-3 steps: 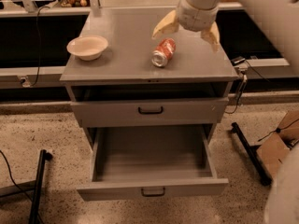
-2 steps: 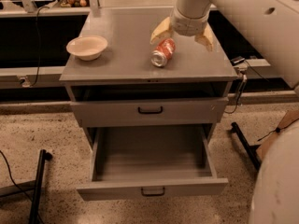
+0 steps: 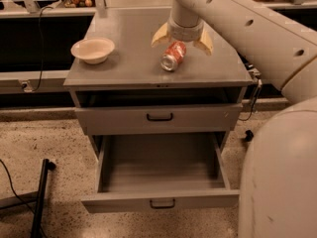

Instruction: Place coke can into middle drawer

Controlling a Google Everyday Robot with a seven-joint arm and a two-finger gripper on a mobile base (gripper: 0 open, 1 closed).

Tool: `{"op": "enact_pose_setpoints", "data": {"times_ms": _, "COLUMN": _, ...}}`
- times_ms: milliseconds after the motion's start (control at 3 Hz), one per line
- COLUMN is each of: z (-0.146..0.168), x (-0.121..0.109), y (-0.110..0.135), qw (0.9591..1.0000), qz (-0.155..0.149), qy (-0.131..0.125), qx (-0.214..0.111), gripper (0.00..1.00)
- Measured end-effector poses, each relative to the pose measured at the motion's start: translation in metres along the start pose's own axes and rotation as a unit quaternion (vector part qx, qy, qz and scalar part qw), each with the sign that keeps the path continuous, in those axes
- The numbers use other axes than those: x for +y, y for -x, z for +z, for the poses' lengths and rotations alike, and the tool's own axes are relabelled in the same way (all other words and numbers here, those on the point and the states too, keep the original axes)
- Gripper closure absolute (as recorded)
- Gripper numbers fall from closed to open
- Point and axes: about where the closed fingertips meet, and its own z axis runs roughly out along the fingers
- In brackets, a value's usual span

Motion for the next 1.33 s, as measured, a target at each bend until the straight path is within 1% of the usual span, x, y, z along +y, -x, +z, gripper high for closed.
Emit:
{"op": "enact_pose_setpoints", "data": {"times_ms": 333, "z": 0.014, "x": -0.008, "y": -0.014, "qw": 0.9999, "qz": 0.014, "qy": 0.003, "qx": 0.008, "gripper": 0.0}}
{"op": "enact_pose_setpoints", "data": {"times_ms": 667, "z": 0.027, "x": -0.011, "y": -0.018, "qw": 0.9998, "qz": 0.019, "qy": 0.007, "qx": 0.001, "gripper": 0.0}}
{"op": "enact_pose_setpoints", "data": {"times_ms": 1000, "z": 0.041, "x": -0.013, "y": -0.014, "qw": 0.9996, "qz": 0.02, "qy": 0.013, "qx": -0.012, "gripper": 0.1}}
{"op": "enact_pose_setpoints", "data": {"times_ms": 1333, "z": 0.052, "x": -0.012, "y": -0.01, "qw": 0.9992, "qz": 0.022, "qy": 0.02, "qx": -0.025, "gripper": 0.29}}
